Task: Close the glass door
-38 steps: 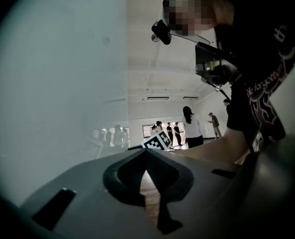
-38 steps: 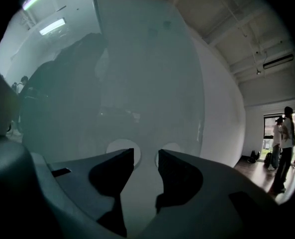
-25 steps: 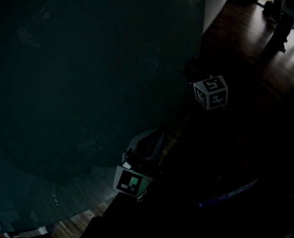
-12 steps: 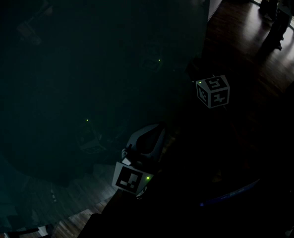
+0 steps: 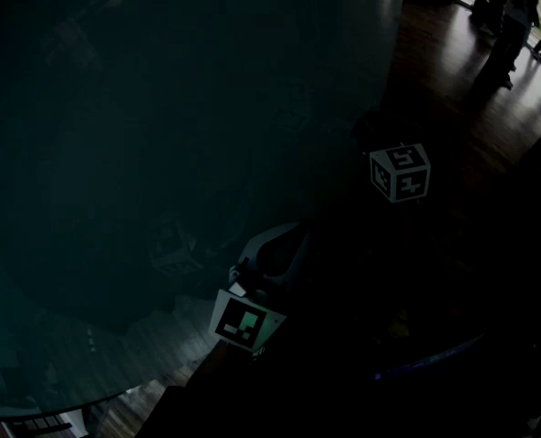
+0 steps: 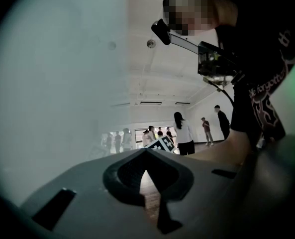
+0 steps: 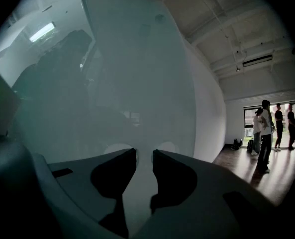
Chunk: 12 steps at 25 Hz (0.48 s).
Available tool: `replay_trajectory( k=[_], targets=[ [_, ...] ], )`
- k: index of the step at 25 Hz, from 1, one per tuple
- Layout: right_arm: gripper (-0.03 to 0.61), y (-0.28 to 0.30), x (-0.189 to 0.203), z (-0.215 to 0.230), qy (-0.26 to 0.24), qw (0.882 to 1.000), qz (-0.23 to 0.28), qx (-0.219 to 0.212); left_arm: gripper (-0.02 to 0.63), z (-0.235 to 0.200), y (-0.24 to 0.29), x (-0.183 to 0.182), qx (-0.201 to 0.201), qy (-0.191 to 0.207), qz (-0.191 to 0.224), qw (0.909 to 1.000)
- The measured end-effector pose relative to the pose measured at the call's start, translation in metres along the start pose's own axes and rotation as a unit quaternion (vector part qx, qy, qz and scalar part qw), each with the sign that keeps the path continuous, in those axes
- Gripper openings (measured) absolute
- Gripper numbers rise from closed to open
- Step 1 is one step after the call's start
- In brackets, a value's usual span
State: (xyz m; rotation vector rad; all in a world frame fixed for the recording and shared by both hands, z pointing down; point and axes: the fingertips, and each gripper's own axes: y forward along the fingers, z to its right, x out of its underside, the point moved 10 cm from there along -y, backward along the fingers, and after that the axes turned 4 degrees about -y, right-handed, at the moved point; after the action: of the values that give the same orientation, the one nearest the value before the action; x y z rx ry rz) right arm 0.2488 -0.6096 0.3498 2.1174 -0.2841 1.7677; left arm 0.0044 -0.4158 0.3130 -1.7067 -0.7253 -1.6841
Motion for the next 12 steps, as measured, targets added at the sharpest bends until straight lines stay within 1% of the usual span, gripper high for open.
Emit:
replay_trajectory(
  k=[3,9,12],
  targets=[
    [0.106,-0.027,0.006,0.003,0.004,1.0,0.0,0.012,0.002,0.02,-0.003,-0.001,0.011,0.001,-0.001,0.9999],
    [0.106,-0.051,0.007,0.001,0.006,0.999,-0.004,0.032,0.002,0.029,-0.01,-0.003,0.027,-0.002,-0.003,0.9996],
    [0.106,-0.075,0.013,0.0,0.009,0.999,-0.003,0.046,0.002,0.045,-0.017,0.0,0.038,0.001,-0.008,0.9993]
  ],
)
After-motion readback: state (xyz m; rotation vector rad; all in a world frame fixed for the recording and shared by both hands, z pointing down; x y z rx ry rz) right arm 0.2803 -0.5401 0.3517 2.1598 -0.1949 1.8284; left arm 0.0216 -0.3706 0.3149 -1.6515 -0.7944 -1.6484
